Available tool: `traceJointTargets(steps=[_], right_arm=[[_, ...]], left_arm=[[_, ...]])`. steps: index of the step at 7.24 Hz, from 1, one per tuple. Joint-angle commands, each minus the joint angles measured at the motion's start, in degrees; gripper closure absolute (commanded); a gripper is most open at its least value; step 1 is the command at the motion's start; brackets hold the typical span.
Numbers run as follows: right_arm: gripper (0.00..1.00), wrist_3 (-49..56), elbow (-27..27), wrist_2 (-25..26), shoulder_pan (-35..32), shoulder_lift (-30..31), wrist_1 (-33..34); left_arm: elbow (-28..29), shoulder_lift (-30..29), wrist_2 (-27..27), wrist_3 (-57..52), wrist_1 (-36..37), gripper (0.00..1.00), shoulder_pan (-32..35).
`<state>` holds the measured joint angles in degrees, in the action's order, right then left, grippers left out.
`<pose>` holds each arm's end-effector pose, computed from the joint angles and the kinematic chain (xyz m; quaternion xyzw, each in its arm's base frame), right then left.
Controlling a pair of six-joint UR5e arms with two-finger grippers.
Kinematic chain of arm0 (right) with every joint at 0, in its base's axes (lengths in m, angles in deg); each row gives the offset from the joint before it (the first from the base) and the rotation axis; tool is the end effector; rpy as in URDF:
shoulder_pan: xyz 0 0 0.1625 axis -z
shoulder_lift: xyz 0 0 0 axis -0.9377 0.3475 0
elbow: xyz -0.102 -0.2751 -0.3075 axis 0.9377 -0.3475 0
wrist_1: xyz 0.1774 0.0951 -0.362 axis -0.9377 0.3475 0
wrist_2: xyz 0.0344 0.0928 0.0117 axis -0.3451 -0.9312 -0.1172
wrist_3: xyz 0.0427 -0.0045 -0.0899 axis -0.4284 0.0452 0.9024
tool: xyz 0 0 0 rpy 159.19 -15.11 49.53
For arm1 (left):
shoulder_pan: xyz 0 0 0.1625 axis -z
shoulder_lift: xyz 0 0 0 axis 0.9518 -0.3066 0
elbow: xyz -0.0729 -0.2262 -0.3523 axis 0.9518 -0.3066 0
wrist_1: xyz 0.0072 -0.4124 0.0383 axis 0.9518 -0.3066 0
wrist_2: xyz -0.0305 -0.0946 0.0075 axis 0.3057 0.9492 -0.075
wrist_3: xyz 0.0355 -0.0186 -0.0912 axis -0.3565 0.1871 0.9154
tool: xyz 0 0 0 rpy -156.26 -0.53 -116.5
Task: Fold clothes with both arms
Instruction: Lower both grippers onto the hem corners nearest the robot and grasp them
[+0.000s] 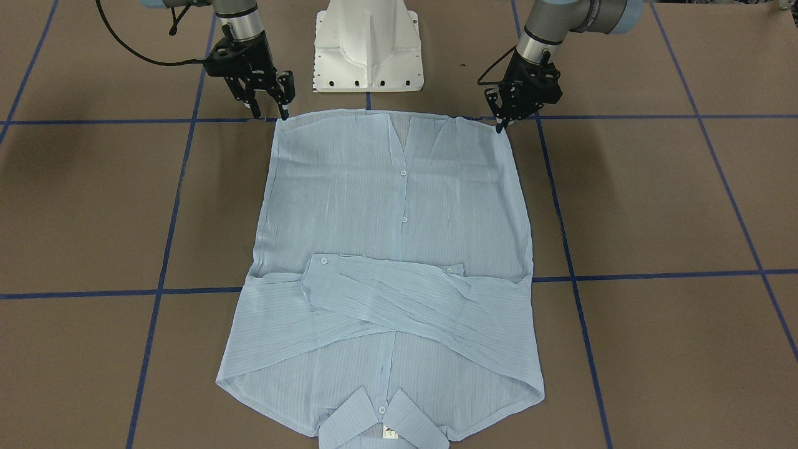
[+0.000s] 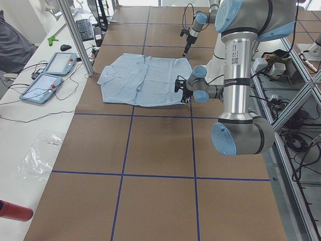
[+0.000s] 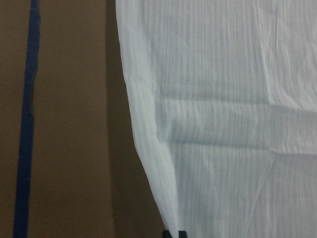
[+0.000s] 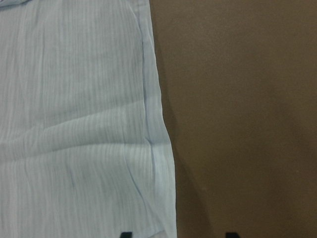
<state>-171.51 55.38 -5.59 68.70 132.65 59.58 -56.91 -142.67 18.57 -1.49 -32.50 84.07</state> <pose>-0.4806 -0.1740 0.3442 0.1060 -0.4293 0.1778 0.8791 0.4287 -0.2352 0.3918 0.1297 0.4554 -0.0276 0.8804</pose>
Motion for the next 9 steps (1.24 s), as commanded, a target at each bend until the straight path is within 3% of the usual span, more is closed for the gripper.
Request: traceJointTargets(steps=[1, 5, 8, 9], right_arm=[[0.39, -0.13, -1.33, 1.83, 2.09, -0.09, 0.20], [0.44, 0.30, -3.71, 3.58, 2.72, -2.01, 0.20], [0.57, 0.83, -3.72, 3.68, 1.06, -2.28, 0.38], [0.66, 0.92, -3.89, 3.68, 0.88, -2.28, 0.47]], left_arm=[[-0.23, 0.01, -0.99, 0.27, 0.00, 1.00, -0.76], [-0.23, 0.10, -0.99, 1.33, 0.08, 1.00, -1.29], [-0.23, 0.45, -0.99, 1.33, 0.09, 1.00, -1.29], [-0.23, 0.45, -0.99, 1.33, 0.09, 1.00, -1.29]])
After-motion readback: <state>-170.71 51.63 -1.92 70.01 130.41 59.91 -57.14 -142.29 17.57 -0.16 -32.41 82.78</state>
